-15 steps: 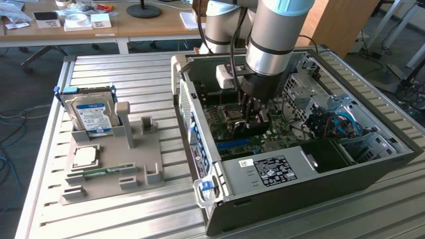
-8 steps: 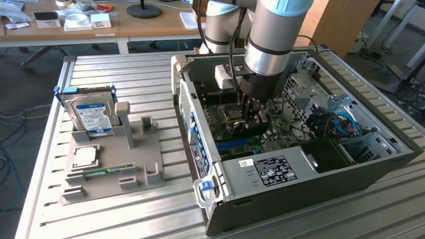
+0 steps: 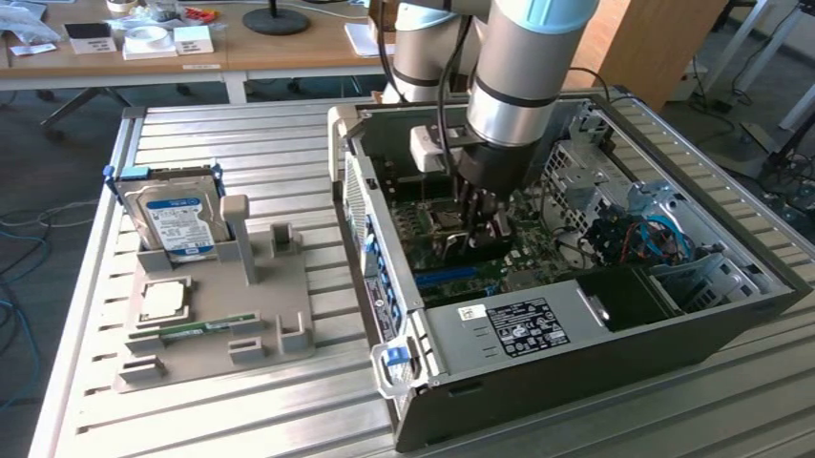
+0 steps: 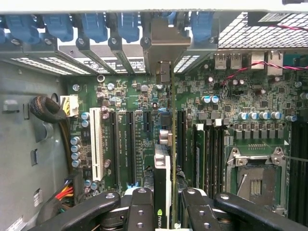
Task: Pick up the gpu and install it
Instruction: 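Insert the gpu into the slot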
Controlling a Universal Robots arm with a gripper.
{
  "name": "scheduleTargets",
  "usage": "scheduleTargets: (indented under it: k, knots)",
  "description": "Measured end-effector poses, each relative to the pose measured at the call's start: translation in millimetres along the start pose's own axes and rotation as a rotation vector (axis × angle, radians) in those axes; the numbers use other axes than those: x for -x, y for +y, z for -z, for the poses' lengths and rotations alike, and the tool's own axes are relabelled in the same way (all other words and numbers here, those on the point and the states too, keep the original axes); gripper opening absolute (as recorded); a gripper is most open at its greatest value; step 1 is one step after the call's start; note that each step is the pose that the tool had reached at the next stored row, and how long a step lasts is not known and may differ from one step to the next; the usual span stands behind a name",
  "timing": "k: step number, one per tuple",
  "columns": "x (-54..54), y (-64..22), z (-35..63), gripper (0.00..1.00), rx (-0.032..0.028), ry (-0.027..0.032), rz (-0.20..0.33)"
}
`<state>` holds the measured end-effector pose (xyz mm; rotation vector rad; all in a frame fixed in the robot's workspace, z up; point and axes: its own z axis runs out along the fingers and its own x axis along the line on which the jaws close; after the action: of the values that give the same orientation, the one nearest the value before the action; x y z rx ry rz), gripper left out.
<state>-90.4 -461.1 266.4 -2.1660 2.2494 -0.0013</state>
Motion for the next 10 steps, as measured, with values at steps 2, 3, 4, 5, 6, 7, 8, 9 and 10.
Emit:
scheduleTargets:
  k: [2, 3, 4, 5, 6, 7, 8, 9, 10]
  knots:
    - [0.0, 0.4, -1.3, 0.27, -0.0001, 0.0, 0.0]
    - [-0.1, 0.6, -1.8, 0.27, 0.0, 0.0001, 0.0]
    - [-0.1, 0.7, -2.1, 0.27, 0.0001, 0.0001, 0.0]
    - [-0.1, 1.0, -2.4, 0.27, 0.0001, 0.0003, 0.0]
    - [-0.1, 1.2, -2.6, 0.27, 0.0001, 0.0003, 0.0]
    - [-0.1, 1.3, -2.9, 0.27, 0.0001, 0.0001, 0.0]
    - [-0.1, 1.6, -3.1, 0.27, 0.0, 0.0001, 0.0]
    - [-0.1, 1.7, -3.2, 0.27, 0.0, 0.0001, 0.0]
    - [-0.1, 1.7, -3.6, 0.27, 0.0, -0.0001, 0.0]
